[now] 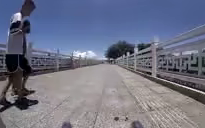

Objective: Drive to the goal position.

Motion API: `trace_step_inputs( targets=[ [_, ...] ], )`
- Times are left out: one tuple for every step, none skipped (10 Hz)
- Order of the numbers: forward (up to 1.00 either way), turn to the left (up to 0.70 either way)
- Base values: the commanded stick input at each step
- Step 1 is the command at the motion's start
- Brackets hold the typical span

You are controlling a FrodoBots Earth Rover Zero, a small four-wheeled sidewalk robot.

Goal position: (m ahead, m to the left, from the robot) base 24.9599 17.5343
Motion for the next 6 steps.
trace_step_inputs(
  targets=[
    [0.45,0.0],
    [0.45,0.0],
    [0.45,0.0],
    [0.45,0.0],
    [0.45,0.0],
    [0.45,-0.03]
  ],
)
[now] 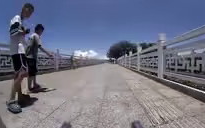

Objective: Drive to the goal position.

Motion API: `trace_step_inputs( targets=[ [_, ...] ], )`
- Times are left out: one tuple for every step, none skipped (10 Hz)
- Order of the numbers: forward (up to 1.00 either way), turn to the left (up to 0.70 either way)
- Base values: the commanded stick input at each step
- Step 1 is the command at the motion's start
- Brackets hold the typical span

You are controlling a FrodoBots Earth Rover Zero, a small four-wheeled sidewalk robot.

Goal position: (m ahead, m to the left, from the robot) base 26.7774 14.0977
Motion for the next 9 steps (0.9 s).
trace_step_inputs(
  targets=[
    [0.45,-0.15],
    [0.45,-0.27],
    [0.45,-0.27],
    [0.45,-0.27],
    [0.45,-0.23],
    [0.45,-0.09],
    [0.45,0.0],
    [0.45,0.0],
    [0.45,0.0]
  ],
)
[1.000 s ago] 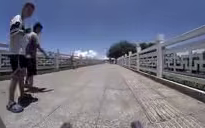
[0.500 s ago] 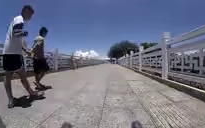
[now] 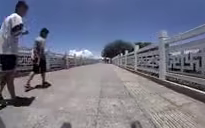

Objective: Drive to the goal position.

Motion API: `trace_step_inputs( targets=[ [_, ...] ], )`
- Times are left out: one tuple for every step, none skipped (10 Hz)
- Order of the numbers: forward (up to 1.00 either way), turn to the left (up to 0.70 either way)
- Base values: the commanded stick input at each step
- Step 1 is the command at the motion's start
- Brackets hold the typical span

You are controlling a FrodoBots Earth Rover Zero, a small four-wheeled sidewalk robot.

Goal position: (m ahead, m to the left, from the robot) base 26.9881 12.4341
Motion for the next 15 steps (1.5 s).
trace_step_inputs(
  targets=[
    [0.45,0.0],
    [0.45,0.0],
    [0.45,0.0],
    [0.45,0.0],
    [0.45,0.0],
    [0.45,0.0],
    [0.45,0.0],
    [0.45,0.0],
    [0.45,0.0],
    [0.45,0.0],
    [0.45,0.0],
    [0.45,0.0],
    [0.45,0.0],
    [0.45,0.0],
    [0.45,0.0]
  ],
)
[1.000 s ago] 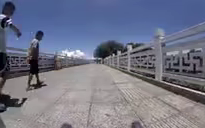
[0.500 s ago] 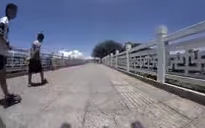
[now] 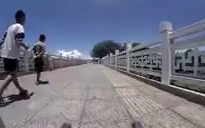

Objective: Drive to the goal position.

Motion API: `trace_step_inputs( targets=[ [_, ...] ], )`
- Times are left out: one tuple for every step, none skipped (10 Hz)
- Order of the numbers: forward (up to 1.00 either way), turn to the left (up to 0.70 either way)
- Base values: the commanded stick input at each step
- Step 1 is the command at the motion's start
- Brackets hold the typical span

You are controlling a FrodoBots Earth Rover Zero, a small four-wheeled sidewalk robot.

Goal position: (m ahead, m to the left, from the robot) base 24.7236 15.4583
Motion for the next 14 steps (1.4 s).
trace_step_inputs(
  targets=[
    [0.45,0.0],
    [0.45,0.0],
    [0.45,0.0],
    [0.45,0.0],
    [0.45,0.0],
    [0.45,0.0],
    [0.45,0.0],
    [0.45,0.0],
    [0.45,0.0],
    [0.45,0.0],
    [0.45,0.0],
    [0.45,0.0],
    [0.45,0.0],
    [0.45,0.09]
  ],
)
